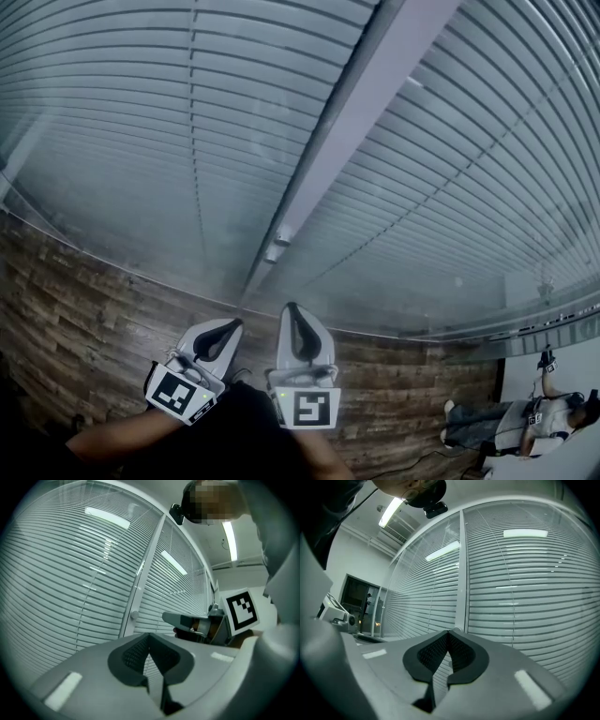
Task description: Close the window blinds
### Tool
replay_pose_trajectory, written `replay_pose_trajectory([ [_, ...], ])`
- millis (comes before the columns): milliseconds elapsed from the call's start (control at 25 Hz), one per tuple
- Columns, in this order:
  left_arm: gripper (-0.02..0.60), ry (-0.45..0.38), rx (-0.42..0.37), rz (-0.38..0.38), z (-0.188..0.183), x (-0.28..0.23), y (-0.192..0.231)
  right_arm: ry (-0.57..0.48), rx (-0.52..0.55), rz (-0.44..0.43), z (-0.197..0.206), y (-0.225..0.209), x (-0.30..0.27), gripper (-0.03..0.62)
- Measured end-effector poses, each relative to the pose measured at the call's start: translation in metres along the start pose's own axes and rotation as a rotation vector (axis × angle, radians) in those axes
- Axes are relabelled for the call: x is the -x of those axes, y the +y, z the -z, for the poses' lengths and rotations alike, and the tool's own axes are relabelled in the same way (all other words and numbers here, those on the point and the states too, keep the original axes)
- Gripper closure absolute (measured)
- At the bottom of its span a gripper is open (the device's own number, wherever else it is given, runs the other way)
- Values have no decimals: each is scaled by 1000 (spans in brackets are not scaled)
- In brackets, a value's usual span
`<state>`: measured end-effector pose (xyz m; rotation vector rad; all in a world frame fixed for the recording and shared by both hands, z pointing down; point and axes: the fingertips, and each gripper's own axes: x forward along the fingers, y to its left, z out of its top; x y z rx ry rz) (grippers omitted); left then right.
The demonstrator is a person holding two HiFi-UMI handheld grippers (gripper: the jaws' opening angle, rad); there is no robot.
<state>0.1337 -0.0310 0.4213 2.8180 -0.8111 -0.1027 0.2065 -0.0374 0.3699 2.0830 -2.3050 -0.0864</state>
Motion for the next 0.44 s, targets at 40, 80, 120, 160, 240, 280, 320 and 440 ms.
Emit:
replay_pose_trajectory([
  [40, 581, 2, -3, -4, 2, 3, 0, -11, -8, 3, -2, 3, 1, 594],
  [80, 581, 5, -4, -10, 4, 6, 1, -18, -10, 6, -3, 5, 2, 594],
  [120, 581, 10, -2, -15, 7, 8, 1, -19, -8, 6, -2, 7, 4, 594],
  [160, 581, 16, -1, -20, 8, 8, 1, -15, -5, 5, -1, 7, 5, 594],
  [240, 581, 27, -7, -33, 8, 5, 1, -2, -13, 2, 1, 4, 6, 594],
  [280, 581, 31, -8, -38, 7, 3, 0, 0, -21, 0, 0, 3, 6, 594],
  [320, 581, 34, -7, -40, 6, 2, -2, -2, -28, 0, -2, 1, 6, 594],
  [440, 581, 32, -14, -45, 1, -1, -5, -18, -40, -1, -12, -2, 7, 594],
])
